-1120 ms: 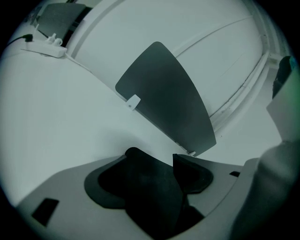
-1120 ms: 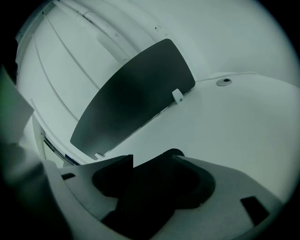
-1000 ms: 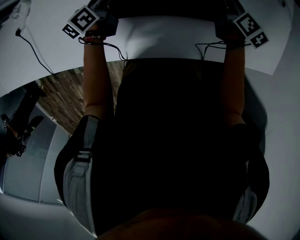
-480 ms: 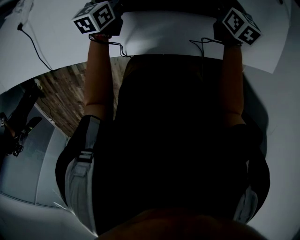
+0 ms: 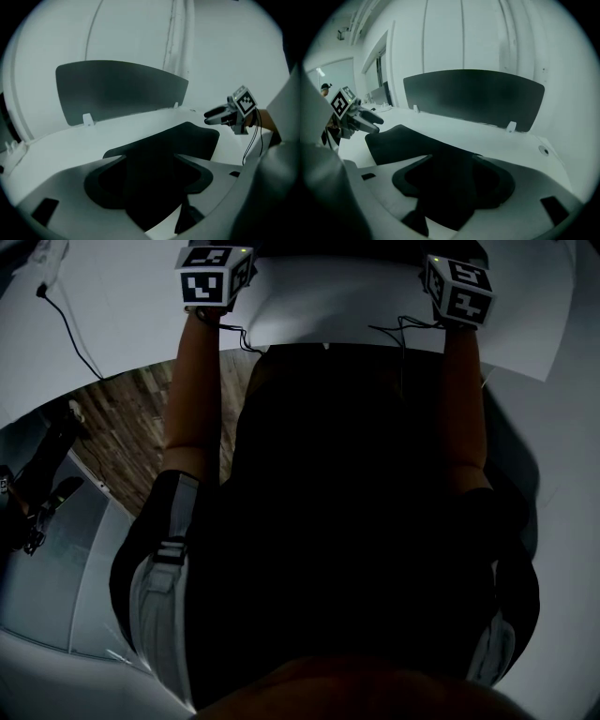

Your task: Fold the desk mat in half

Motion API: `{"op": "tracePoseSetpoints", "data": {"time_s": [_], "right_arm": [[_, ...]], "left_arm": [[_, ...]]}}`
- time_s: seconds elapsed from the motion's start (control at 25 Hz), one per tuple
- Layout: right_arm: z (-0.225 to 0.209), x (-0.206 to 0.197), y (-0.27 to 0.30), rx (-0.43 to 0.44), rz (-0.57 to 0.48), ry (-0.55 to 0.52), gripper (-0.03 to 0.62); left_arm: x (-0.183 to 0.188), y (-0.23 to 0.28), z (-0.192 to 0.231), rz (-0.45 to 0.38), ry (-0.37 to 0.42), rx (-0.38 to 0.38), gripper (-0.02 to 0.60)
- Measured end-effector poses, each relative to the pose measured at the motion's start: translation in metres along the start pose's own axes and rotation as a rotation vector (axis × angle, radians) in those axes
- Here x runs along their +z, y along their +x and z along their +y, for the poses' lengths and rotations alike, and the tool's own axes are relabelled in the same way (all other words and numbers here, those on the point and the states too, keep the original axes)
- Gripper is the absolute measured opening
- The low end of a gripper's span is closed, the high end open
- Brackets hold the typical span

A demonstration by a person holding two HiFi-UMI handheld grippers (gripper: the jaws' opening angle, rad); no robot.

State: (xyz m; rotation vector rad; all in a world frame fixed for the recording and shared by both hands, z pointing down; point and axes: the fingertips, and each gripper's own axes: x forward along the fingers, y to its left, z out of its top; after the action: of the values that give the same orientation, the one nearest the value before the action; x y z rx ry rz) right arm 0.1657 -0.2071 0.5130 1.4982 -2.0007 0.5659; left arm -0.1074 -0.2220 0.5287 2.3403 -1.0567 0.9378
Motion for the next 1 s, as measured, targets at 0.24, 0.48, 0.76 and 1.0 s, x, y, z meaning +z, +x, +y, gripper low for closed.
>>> {"op": "tracePoseSetpoints", "data": {"time_s": [0.24,0.48,0.76,1.0], "right_arm": [[0.015,0.001,-0.004,-0.011,0.019,-0.351,0.252],[0.033,-0.014,-0.003,-0.001,0.063,-0.639,0.252],[0.034,-0.013,-0.013,0.012,0.051,-0.631,0.251],[0.037,-0.01,-0.022,0.029,0.001,-0.615,0.252]], "left_arm": [[0.003,0.004,-0.012,0.067,0.276,0.062,0.313],[-0.006,0.006,-0.023,0.171,0.539,0.094,0.313],[-0.008,0.0,-0.032,0.195,0.61,0.091,0.313],[-0.01,-0.01,-0.037,0.184,0.604,0.108,0.313]]}}
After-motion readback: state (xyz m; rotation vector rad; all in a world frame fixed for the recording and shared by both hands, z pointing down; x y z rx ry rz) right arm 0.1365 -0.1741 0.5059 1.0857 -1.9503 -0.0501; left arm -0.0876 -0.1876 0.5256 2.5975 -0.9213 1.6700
